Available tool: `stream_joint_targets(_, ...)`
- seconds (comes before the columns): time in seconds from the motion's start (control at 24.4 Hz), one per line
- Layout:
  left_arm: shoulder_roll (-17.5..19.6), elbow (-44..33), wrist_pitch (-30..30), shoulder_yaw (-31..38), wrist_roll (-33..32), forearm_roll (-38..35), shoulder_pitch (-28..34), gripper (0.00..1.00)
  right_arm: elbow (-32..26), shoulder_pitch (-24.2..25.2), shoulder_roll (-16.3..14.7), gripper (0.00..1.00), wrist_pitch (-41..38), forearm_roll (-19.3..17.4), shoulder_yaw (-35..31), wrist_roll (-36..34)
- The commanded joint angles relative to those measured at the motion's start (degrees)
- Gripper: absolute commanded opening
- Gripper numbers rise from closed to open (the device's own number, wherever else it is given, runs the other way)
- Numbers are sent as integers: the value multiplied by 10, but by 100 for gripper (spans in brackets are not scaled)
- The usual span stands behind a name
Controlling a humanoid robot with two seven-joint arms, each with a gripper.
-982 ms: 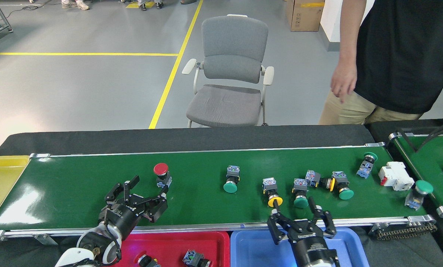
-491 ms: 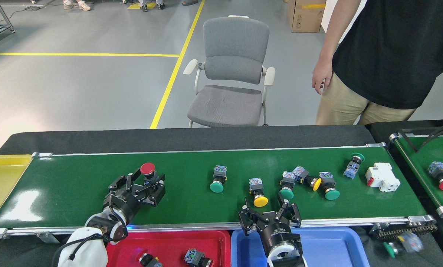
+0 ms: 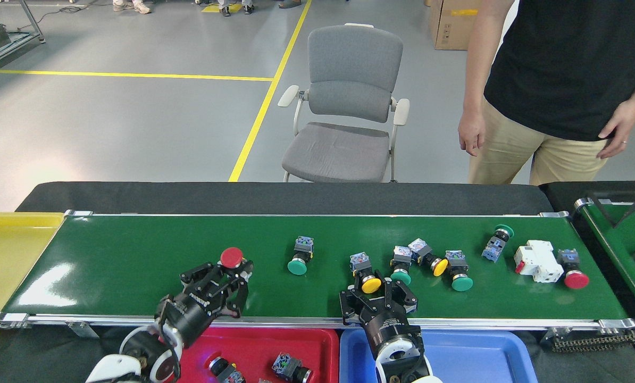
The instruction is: Pick switch part from conveyor to tray
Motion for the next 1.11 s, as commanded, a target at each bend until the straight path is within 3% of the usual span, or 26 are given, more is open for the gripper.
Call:
stream_joint_targets(0.0, 12, -61, -70, 18, -15, 2, 42, 40, -24, 0, -1, 2, -18, 1, 11, -9)
stream_joint_targets(0.04, 11, -83, -82, 31, -16, 0, 74, 75, -44, 7, -4, 2, -31, 1, 21, -15)
stream_joint_targets(0.08, 8, -101, -83, 45, -16, -1, 100, 100, -68, 21, -8, 2, -53, 1, 34, -21)
stream_joint_targets(0.16, 7, -112, -83, 60, -16, -1, 138, 100, -122, 57, -21, 2, -124, 1, 61, -24)
stream_joint_targets(0.25, 1, -113, -79, 64, -16, -1, 153, 100, -163, 89, -36, 10, -186, 1, 76, -24)
stream_joint_targets(0.29, -1, -114, -68, 69, -15, 0, 158, 100, -181, 109, -45, 25, -220, 2, 81, -25)
stream_joint_targets(0.33, 0, -113, -50, 77, -15, 0, 160, 100, -187, 119, -46, 52, -234, 2, 83, -25)
stream_joint_targets(0.37, 0, -113, -23, 90, -15, 1, 162, 100, -189, 125, -45, 92, -236, 4, 91, -25)
stream_joint_targets(0.41, 1, -114, 4, 103, -12, 3, 165, 100, -189, 126, -46, 97, -237, 4, 100, -25)
stream_joint_targets(0.61, -1, -117, 166, 188, 7, 39, 177, 100, -190, 127, -48, 98, -241, 2, 103, -33)
stream_joint_targets(0.78, 1, -115, 169, 221, 39, 51, 202, 100, -215, 135, -46, 98, -227, -5, 66, -43)
stream_joint_targets(0.94, 4, -120, 168, 214, 40, 47, 212, 100, -261, 215, -42, 98, -138, -9, -55, -89)
stream_joint_targets(1.06, 3, -117, 168, 208, 39, 44, 207, 100, -260, 271, -46, 98, -107, -41, -157, -160)
